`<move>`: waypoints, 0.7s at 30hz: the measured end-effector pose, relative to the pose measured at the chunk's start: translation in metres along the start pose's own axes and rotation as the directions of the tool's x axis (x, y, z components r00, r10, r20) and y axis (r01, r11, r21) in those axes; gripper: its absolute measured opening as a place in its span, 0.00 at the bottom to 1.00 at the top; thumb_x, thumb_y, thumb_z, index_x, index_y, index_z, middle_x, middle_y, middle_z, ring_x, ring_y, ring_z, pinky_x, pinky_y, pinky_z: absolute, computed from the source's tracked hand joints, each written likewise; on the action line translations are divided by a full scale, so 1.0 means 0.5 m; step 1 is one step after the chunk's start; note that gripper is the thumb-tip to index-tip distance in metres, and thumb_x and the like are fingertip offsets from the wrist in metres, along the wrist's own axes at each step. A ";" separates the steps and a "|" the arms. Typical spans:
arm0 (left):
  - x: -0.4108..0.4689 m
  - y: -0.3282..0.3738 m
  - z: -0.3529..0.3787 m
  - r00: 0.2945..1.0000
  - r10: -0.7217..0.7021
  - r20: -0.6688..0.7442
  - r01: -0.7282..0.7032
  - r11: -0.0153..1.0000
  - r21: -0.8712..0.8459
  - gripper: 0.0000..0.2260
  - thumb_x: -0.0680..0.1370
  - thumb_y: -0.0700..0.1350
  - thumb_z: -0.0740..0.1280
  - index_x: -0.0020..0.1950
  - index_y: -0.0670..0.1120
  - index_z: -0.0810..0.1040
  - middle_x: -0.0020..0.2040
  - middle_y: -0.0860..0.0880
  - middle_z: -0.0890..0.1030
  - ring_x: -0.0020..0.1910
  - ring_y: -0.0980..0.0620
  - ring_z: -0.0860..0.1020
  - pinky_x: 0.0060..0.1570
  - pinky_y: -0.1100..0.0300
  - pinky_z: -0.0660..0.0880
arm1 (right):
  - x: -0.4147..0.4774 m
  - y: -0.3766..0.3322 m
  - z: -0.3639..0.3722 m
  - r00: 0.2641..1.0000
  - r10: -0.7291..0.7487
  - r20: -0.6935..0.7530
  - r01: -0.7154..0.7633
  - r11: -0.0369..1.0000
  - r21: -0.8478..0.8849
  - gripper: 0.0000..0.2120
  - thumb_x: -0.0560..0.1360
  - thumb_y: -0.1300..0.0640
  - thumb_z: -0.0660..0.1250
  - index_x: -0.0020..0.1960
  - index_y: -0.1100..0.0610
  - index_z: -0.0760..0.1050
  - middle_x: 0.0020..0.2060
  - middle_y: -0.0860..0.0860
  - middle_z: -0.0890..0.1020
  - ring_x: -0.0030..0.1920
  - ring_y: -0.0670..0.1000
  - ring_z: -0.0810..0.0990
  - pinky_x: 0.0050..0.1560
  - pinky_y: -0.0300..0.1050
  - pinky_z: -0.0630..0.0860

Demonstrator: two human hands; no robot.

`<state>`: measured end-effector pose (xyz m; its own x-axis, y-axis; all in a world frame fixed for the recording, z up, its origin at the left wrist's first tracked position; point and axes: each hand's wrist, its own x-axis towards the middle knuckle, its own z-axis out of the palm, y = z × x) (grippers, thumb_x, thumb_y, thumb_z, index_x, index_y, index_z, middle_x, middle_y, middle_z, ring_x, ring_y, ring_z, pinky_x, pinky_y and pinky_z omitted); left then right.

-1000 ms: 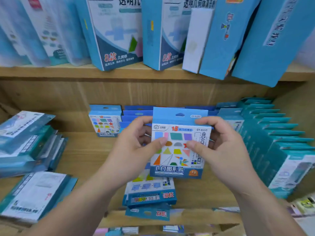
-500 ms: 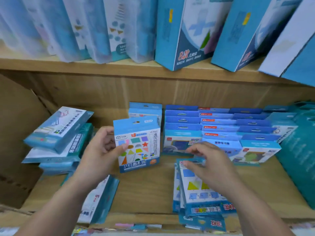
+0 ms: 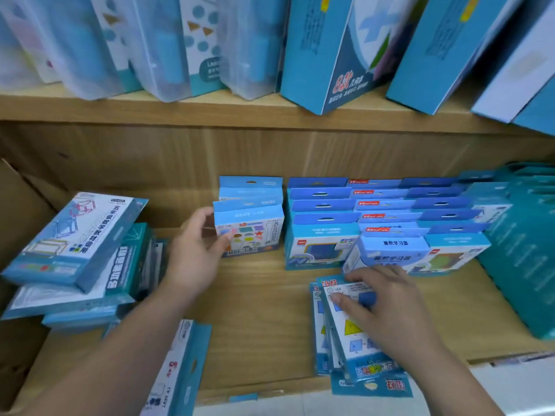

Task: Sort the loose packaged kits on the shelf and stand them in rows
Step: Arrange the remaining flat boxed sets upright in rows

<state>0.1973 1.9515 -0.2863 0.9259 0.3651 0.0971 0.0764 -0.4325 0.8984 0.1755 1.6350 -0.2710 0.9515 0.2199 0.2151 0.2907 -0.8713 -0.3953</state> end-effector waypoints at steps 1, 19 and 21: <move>0.010 0.000 0.004 1.000 0.008 -0.028 -0.007 0.999 0.042 0.16 0.75 0.47 0.74 0.59 0.59 0.73 0.56 0.56 0.81 0.54 0.57 0.81 0.55 0.49 0.80 | -0.002 0.000 0.001 1.000 0.020 0.004 -0.020 1.000 0.001 0.25 0.67 0.29 0.63 0.50 0.47 0.83 0.45 0.42 0.82 0.51 0.51 0.77 0.52 0.51 0.77; 0.029 0.016 0.091 0.992 -0.046 -0.120 0.058 0.993 0.101 0.10 0.78 0.46 0.70 0.58 0.48 0.76 0.52 0.50 0.83 0.49 0.50 0.80 0.41 0.58 0.73 | -0.014 0.010 -0.009 0.985 0.169 0.042 -0.169 0.985 -0.021 0.33 0.64 0.24 0.63 0.59 0.45 0.78 0.57 0.43 0.77 0.60 0.47 0.74 0.52 0.44 0.77; 0.029 0.014 0.093 0.990 -0.044 -0.133 0.060 0.990 0.125 0.11 0.78 0.47 0.70 0.58 0.47 0.76 0.51 0.47 0.82 0.49 0.48 0.80 0.41 0.58 0.72 | -0.014 0.006 -0.011 0.982 0.180 0.049 -0.180 0.984 -0.011 0.32 0.65 0.25 0.65 0.59 0.46 0.78 0.57 0.43 0.77 0.60 0.47 0.74 0.53 0.43 0.77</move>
<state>0.2287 1.9152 -0.2985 0.8642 0.4901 0.1140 0.1778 -0.5092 0.8421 0.1693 1.6285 -0.2685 0.9921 0.0805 0.0964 0.1138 -0.9013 -0.4180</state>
